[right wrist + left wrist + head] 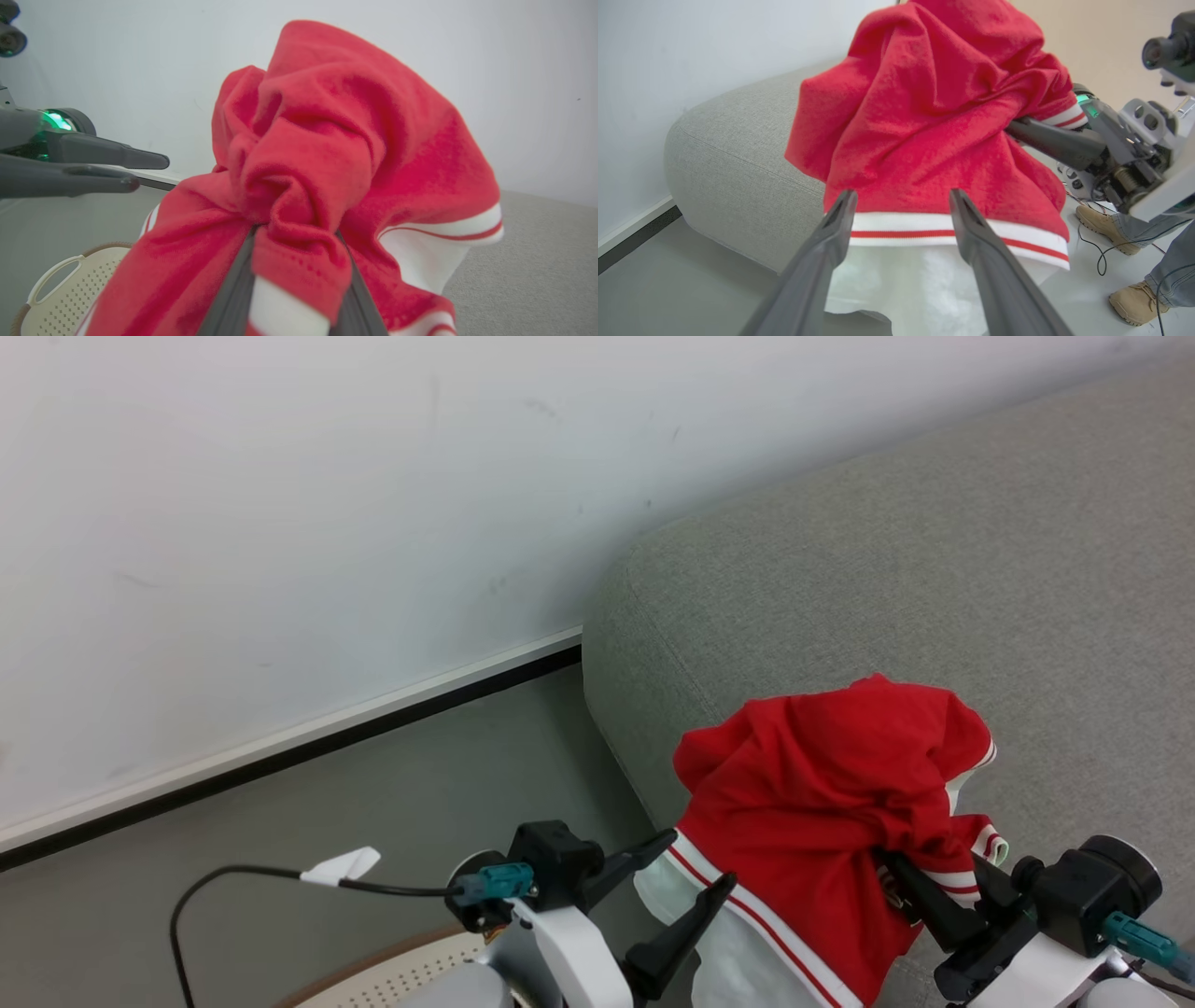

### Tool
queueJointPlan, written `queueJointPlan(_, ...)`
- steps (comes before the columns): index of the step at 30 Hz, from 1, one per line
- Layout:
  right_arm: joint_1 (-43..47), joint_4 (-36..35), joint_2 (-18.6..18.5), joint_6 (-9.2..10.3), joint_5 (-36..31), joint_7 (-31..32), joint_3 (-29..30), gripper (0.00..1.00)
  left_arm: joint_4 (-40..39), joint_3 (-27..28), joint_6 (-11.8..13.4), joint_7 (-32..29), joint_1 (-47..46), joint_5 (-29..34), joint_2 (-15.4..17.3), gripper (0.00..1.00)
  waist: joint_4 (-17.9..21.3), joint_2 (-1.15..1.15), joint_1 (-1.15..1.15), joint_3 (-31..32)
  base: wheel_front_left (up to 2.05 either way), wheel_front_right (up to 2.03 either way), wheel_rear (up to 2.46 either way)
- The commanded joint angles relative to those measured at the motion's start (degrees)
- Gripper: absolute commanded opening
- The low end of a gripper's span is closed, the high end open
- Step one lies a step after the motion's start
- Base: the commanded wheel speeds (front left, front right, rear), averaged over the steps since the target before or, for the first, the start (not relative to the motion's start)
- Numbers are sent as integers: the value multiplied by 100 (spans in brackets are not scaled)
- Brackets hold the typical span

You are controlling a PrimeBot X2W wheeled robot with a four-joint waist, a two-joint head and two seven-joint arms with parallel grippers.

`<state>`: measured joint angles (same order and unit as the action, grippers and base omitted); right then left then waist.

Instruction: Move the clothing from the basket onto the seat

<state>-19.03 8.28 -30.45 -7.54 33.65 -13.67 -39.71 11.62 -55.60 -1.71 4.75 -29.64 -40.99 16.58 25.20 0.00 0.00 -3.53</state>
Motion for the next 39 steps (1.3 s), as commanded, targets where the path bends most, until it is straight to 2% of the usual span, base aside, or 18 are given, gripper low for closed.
queueJointPlan(1, 27, 3, 34, 11, -78, -55, 57, 0, -30, 16, 22, -12, -59, -53, 40, 100, -20, 0, 0, -49, 0, 0, 0)
queueJointPlan(20, -225, 168, 335, 11, -317, -166, 627, 0, -302, -15, 60, -384, -460, 95, 304, 100, -292, 0, 0, -698, 0, 0, 0)
queueJointPlan(39, -708, -38, 403, 11, -477, -162, 1259, 0, -325, 2, -1, -602, -1204, 322, 243, 100, -558, 0, 0, -1532, 0, 0, 0)
